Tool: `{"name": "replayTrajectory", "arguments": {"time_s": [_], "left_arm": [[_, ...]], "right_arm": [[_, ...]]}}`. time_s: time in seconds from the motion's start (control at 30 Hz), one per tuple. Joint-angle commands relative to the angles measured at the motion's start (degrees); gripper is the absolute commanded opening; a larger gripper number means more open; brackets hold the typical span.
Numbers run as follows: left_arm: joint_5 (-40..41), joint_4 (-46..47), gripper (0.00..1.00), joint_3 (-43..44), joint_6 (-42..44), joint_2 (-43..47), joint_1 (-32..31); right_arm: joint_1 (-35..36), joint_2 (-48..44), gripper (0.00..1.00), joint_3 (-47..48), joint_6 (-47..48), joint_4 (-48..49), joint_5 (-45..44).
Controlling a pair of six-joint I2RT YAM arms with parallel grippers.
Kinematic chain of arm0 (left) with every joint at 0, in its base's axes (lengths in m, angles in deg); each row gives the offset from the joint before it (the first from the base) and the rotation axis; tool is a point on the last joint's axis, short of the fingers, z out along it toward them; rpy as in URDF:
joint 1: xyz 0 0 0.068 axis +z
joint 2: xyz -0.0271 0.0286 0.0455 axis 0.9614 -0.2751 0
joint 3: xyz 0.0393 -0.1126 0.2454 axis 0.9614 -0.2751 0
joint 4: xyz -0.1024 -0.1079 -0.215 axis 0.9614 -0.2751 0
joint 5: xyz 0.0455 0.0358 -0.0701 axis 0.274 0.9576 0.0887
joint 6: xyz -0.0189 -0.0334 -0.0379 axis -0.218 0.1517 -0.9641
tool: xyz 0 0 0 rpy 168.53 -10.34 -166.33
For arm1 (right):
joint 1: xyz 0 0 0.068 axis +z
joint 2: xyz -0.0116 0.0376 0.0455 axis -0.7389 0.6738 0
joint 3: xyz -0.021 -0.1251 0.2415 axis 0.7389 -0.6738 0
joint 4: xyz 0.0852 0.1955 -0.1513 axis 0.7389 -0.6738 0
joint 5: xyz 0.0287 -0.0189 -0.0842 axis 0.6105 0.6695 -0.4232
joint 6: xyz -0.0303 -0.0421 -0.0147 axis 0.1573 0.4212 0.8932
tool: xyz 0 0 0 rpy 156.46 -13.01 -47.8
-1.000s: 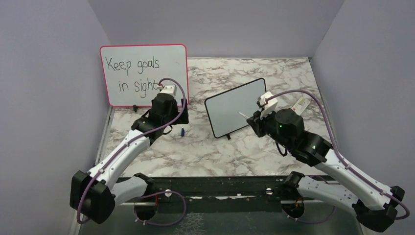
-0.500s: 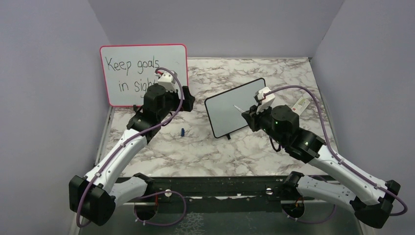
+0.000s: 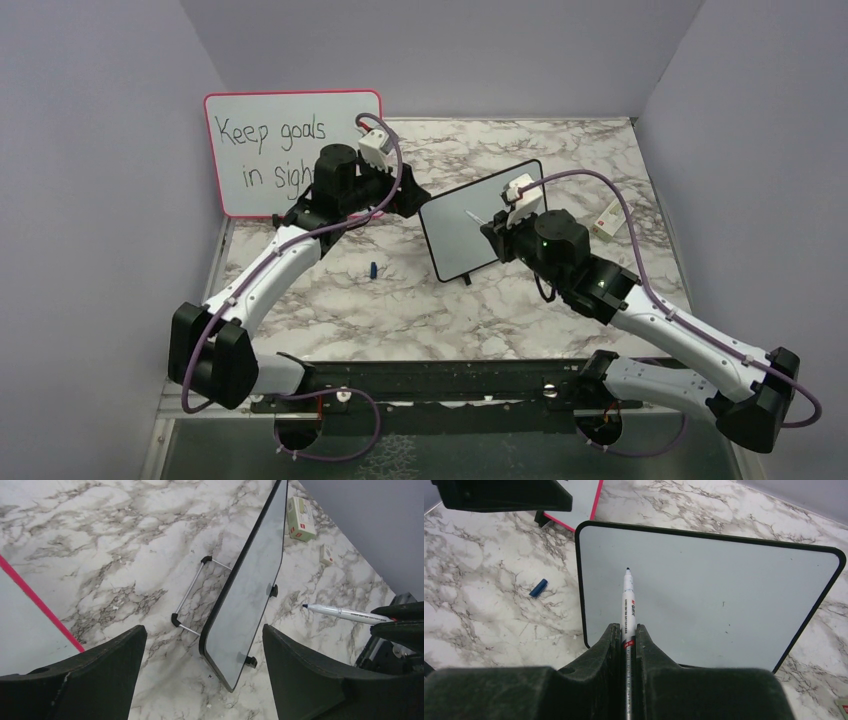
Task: Write a sentence on the whiteboard
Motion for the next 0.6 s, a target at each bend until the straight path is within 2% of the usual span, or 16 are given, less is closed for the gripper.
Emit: {"name": "replayTrajectory", "arguments": {"time_s": [0.0,0.33,0.57], "left_arm": [[-10.4,3.89,0.83,0.03,-1.08,-2.81,2.45],[-20.39,8.33,0.62,-0.08,-3.47,-9.4,4.45],[-22.38,10.19,0.48,-0.46,-3.76,-12.41,4.71]], "right_arm": [[0.27,0.1,0.01,-1.46,-0.21,4.55,1.98],[0.99,2.77,0.01,-0.48,-1.01,6.14,1.45],[2.27,8.04,0.01,4.79,-2.24,1.73,-1.02]]}}
